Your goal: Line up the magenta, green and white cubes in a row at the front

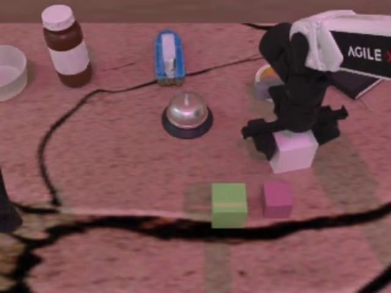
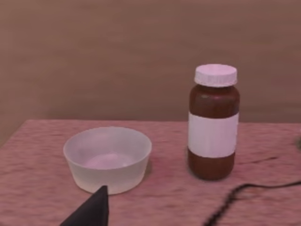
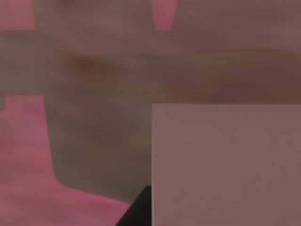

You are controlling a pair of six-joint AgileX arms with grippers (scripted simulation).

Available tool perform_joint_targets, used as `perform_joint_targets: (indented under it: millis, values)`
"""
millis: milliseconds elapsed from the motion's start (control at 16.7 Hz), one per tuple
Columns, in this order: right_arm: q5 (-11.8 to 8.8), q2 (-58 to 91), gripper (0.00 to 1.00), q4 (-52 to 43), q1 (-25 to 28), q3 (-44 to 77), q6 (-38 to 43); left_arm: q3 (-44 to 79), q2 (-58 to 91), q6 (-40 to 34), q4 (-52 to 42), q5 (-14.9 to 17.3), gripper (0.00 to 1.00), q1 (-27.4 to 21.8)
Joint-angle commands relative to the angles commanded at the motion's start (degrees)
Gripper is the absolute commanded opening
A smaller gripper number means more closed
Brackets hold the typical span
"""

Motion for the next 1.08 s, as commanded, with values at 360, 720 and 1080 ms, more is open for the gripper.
perform_joint_targets:
  millis: [360,720,1080]
  values:
    - [0.04,-1.02,0.00,-2.53,0.22,2.08,-0.07,0.00,0.00,0.00,0.00,0.00,1.00,0.00]
    - [0.04,-3.90,0.00,-13.51,0.54,9.85,-0.12,0.00,0.00,0.00,0.00,0.00,1.00,0.00]
    - [0.02,-3.34,0.00,-14.22,0.98,10.90,0.82,0.00,0.00,0.00,0.00,0.00,1.00,0.00]
